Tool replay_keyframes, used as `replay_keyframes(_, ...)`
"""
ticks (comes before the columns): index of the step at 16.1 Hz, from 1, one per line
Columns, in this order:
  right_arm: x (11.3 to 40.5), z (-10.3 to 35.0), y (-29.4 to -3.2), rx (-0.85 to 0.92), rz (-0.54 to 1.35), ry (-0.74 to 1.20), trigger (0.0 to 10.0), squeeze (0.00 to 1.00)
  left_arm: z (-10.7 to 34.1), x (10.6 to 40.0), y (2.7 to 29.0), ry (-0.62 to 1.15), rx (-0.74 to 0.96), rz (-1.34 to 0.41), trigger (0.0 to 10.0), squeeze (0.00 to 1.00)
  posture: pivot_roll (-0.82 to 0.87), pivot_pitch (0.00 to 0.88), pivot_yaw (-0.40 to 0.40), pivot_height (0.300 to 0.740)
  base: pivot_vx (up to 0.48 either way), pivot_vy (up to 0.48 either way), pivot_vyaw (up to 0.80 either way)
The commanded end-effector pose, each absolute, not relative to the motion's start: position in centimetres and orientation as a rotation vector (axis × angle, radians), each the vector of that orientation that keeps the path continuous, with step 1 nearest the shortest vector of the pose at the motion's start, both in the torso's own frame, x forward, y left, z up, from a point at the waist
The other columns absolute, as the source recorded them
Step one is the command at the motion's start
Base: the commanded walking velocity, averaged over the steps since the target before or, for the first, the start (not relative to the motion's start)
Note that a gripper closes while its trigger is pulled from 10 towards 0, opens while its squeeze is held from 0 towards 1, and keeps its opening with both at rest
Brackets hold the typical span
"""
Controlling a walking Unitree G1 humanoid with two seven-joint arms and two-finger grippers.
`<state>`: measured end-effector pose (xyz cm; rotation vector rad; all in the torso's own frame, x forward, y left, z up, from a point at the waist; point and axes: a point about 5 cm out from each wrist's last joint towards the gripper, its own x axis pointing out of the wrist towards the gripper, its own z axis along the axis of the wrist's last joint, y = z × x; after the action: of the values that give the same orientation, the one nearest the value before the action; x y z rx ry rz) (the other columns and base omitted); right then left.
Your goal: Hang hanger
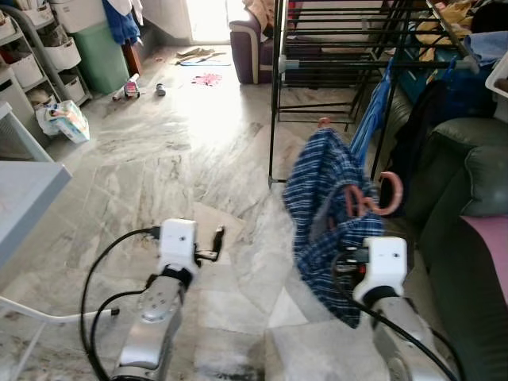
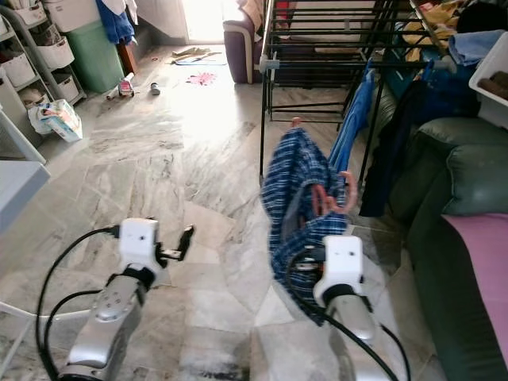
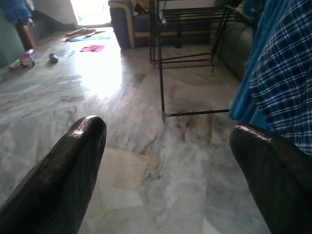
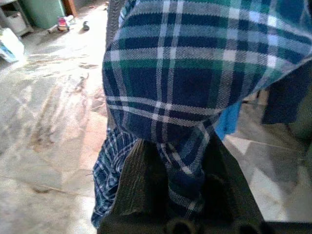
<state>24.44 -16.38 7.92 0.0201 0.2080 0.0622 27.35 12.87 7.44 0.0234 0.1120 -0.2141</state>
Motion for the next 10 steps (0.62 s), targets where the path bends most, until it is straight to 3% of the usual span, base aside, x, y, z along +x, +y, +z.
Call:
replay_keyframes(1, 24.62, 8.96, -16.12, 0.024, 0.066, 0.161, 10.0, 0.0, 7.57, 27.57, 13.32, 0.113, 0.036, -0.206, 10.0, 0.0, -0.02, 0.002, 0.045, 0.74, 0.0, -0.337, 0.0)
replay_keyframes(10, 24.87, 8.68, -15.98, 0.008, 0.09, 0.169, 10.0, 0.0, 7.43, 27.73, 13.31, 0.117, 0.055, -0.214, 10.0, 0.0, -0.02, 0.0, 0.039, 0.74, 0.0, -0.277, 0.0)
